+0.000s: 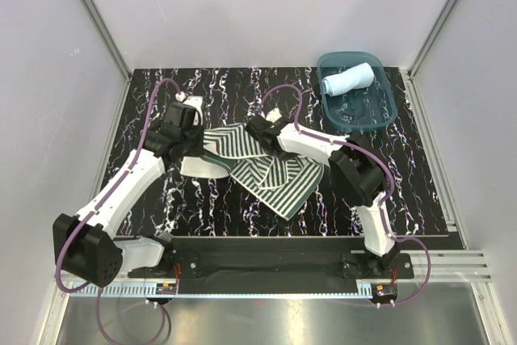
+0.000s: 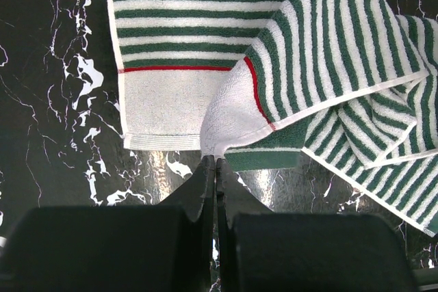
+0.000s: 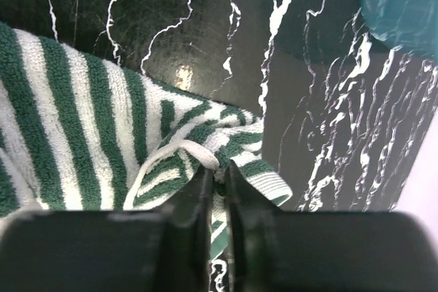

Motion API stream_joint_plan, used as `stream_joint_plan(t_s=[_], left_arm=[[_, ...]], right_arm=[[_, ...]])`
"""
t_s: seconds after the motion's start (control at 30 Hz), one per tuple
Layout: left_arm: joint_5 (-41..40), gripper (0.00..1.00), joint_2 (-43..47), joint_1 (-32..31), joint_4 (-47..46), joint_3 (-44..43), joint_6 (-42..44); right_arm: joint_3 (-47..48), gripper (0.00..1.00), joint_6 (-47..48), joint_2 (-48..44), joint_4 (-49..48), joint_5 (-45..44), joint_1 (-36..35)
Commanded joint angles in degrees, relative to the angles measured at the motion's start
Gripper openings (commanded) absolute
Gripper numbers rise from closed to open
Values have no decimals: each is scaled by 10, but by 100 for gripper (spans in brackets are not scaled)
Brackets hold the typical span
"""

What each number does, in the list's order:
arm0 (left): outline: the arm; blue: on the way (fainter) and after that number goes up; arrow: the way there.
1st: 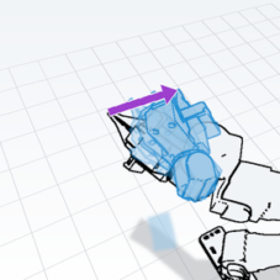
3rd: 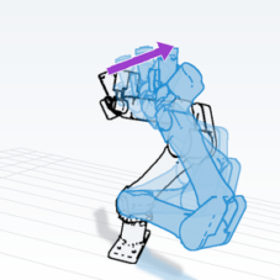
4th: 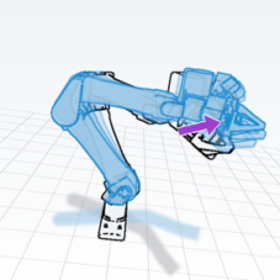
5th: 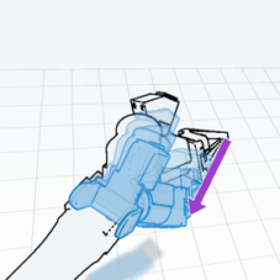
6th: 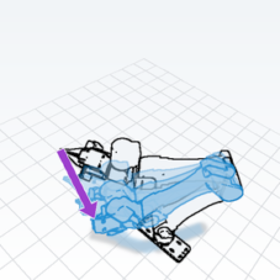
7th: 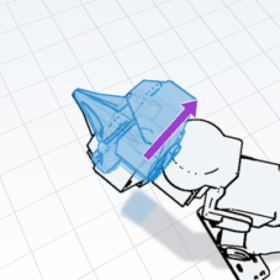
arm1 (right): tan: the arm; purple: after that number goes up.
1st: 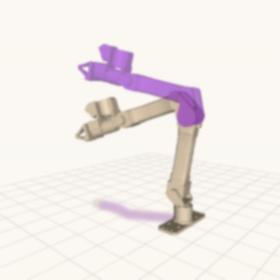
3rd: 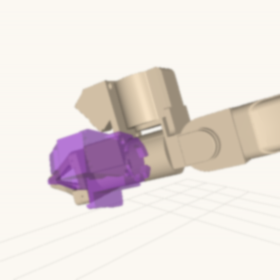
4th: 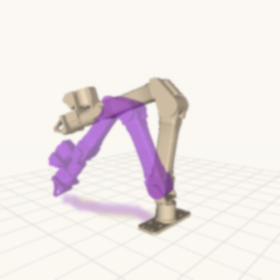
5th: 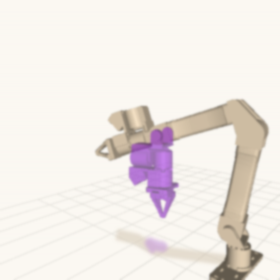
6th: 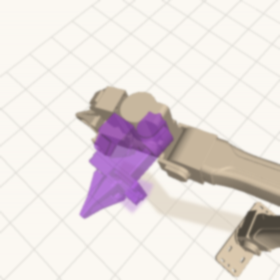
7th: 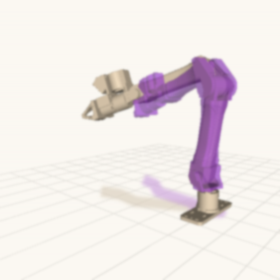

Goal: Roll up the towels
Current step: Flatten the towel

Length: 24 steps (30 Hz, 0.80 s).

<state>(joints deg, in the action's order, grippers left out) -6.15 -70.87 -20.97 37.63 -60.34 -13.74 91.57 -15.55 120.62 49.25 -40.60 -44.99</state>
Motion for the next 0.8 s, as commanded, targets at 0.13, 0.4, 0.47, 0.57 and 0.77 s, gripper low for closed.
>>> stream_joint_plan(t_s=[0.13, 0.4, 0.47, 0.57, 0.77], left_arm=[[11, 0, 6, 6, -22, 1, 7], [-28, 0, 51, 6, 65, -112, 0], [-52, 0, 61, 8, 97, -184, -1], [-86, 0, 76, 12, 158, -258, 6], [-134, 0, 106, 13, 270, -453, 30]], right_arm=[[-6, 0, -3, -67, -7, -33, 4], [2, 0, -10, -234, 37, -37, 52], [15, 0, -11, -304, 51, -48, 68], [35, 0, -11, -396, 64, -68, 79], [85, 0, -15, -545, 99, -65, 80]])
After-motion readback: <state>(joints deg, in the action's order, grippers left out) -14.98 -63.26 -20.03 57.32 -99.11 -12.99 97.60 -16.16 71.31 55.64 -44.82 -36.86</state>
